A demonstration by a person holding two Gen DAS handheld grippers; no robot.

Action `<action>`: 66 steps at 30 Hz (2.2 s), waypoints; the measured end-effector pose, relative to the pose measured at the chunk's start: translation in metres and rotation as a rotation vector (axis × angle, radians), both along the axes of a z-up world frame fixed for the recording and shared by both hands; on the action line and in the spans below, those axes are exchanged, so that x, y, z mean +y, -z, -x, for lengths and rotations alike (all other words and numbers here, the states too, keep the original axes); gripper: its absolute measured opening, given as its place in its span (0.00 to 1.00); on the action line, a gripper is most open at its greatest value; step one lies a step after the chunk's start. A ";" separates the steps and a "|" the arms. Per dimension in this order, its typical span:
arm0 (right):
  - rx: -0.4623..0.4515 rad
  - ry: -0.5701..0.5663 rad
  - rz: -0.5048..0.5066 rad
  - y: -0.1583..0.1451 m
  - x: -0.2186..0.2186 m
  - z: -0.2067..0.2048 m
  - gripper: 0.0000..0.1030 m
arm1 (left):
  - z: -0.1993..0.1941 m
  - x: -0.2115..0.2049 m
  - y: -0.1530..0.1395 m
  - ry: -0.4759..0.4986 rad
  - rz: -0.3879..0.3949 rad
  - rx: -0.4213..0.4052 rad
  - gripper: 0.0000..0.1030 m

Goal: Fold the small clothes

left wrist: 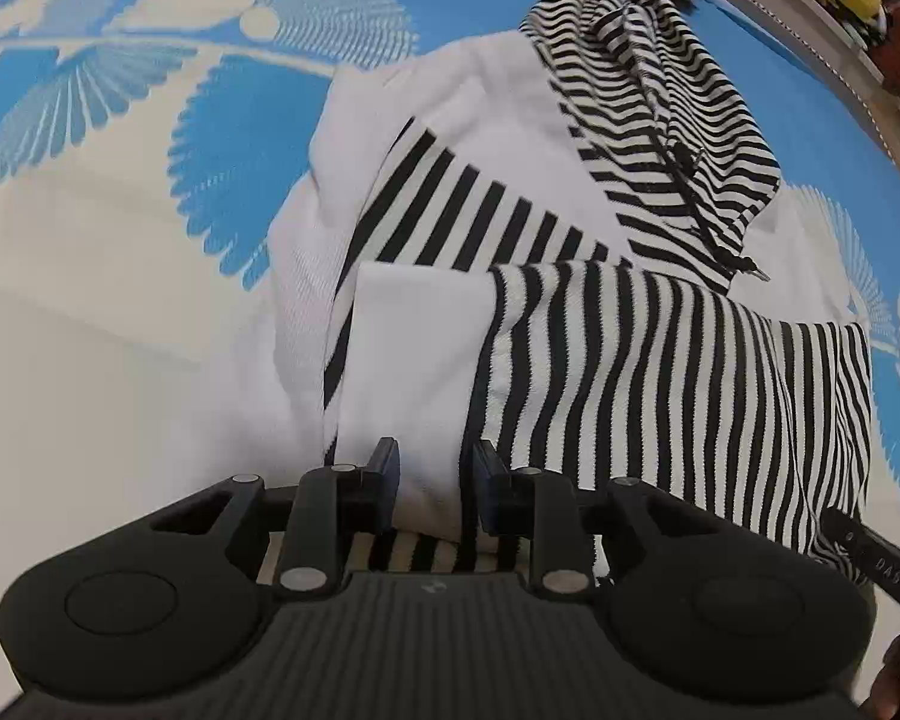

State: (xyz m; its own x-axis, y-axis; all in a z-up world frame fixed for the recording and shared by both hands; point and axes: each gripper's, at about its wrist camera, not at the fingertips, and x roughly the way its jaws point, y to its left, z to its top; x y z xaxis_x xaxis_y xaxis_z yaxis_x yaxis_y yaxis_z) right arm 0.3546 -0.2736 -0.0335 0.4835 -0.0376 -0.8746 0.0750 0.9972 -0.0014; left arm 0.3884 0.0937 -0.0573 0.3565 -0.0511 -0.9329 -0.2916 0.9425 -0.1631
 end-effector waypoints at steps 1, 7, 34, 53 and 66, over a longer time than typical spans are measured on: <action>-0.004 0.009 -0.004 -0.001 -0.001 0.000 0.41 | 0.001 -0.001 -0.005 0.000 -0.004 -0.020 0.32; -0.083 0.024 -0.014 -0.016 -0.005 0.003 0.41 | -0.002 -0.010 -0.012 0.011 -0.013 -0.049 0.41; -0.019 -0.021 -0.035 -0.008 0.001 -0.003 0.43 | -0.004 -0.013 -0.016 0.020 -0.009 -0.056 0.46; -0.225 -0.078 0.048 -0.061 0.007 0.017 0.43 | 0.006 -0.033 -0.070 -0.008 -0.202 -0.183 0.79; -0.267 -0.077 0.025 -0.083 0.001 0.035 0.43 | 0.011 -0.066 -0.102 -0.009 -0.274 -0.345 0.84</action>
